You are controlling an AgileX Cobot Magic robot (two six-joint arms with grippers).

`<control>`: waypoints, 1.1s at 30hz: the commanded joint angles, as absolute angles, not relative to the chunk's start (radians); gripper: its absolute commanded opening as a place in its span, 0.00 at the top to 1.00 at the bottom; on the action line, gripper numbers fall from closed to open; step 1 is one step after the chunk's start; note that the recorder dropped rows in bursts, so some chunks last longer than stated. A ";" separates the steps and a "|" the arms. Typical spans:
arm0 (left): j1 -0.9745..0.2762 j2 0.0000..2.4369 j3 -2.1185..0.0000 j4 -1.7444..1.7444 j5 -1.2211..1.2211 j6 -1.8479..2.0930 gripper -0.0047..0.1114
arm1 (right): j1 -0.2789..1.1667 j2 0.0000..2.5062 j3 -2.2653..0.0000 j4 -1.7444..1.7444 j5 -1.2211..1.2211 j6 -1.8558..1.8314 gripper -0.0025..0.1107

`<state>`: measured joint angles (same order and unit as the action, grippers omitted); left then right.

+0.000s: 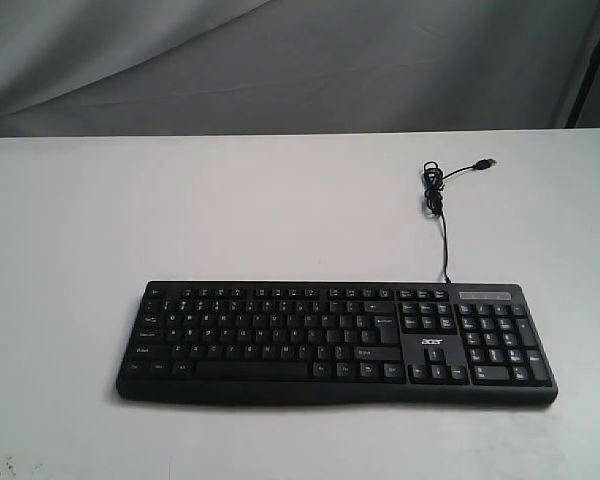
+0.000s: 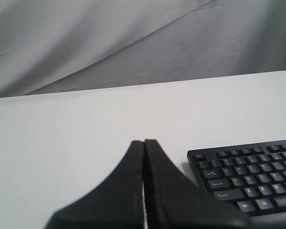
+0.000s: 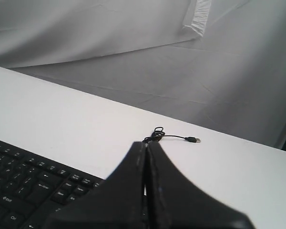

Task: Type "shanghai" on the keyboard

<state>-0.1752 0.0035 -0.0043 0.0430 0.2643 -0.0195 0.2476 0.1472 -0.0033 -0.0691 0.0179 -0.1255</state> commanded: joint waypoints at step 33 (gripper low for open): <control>-0.179 0.000 0.000 0.048 0.259 -0.022 0.96 | 0.231 0.000 0.000 -0.061 0.256 -0.122 0.98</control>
<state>-0.1752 0.0035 -0.0043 0.0430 0.2643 -0.0195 0.2372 0.0068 -0.0033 -0.0646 0.2557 -0.1253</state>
